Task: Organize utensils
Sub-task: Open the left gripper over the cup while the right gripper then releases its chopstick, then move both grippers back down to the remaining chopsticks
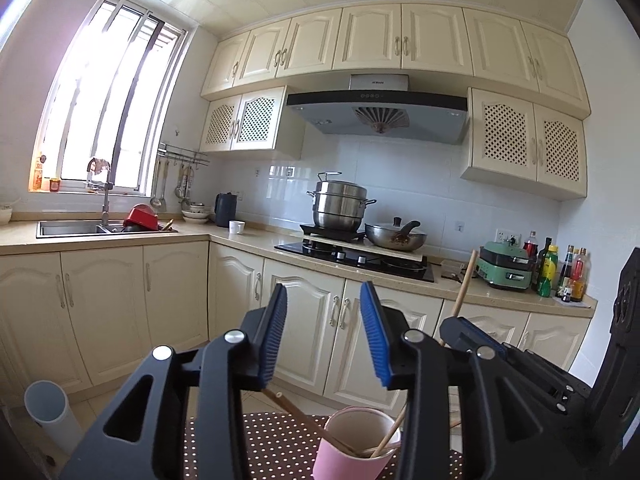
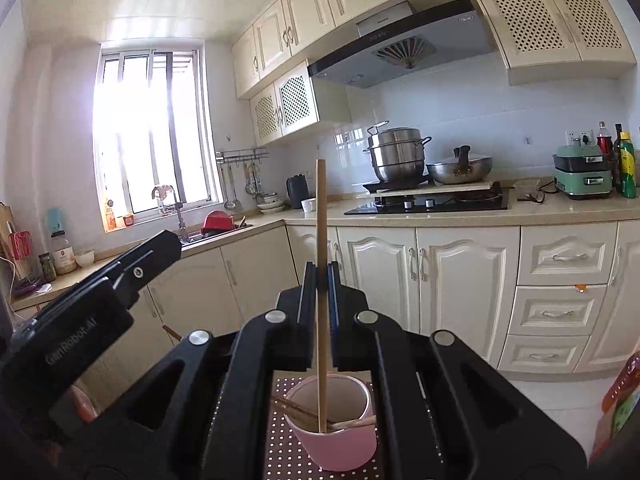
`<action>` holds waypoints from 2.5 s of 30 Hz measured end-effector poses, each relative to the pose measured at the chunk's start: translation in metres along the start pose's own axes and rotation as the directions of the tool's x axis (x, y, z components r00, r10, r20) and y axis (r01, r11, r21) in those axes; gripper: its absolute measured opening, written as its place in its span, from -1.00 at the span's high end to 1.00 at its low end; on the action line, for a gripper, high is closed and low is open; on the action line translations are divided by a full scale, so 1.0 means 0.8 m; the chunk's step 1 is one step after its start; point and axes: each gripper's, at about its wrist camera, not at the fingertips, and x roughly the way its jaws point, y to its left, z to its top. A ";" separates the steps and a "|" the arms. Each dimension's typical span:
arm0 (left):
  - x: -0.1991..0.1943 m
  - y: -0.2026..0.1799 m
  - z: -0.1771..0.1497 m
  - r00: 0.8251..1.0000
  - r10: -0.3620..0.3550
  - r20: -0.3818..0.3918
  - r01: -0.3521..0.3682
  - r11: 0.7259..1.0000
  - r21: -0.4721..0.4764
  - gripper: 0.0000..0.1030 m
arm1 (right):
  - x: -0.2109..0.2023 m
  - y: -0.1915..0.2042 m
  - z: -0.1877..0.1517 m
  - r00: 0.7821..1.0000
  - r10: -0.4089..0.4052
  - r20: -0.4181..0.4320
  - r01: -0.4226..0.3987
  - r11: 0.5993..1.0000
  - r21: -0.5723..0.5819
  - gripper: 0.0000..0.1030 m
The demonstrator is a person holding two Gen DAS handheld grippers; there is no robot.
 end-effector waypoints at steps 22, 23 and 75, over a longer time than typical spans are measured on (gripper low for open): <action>-0.036 0.020 0.013 0.996 0.037 -0.079 -0.036 0.999 0.018 0.12 | -0.010 0.013 -0.003 0.995 -0.027 -0.099 0.026 1.000 -0.018 0.86; -0.039 0.020 0.015 0.996 0.037 -0.081 -0.035 0.999 0.020 0.12 | -0.011 0.014 -0.002 0.994 -0.029 -0.103 0.027 0.999 -0.019 0.86; -0.115 0.104 -0.211 0.718 0.156 -0.678 -0.062 0.985 0.161 -0.10 | -0.098 0.063 -0.180 0.886 0.019 -0.464 -0.072 0.993 -0.097 -0.07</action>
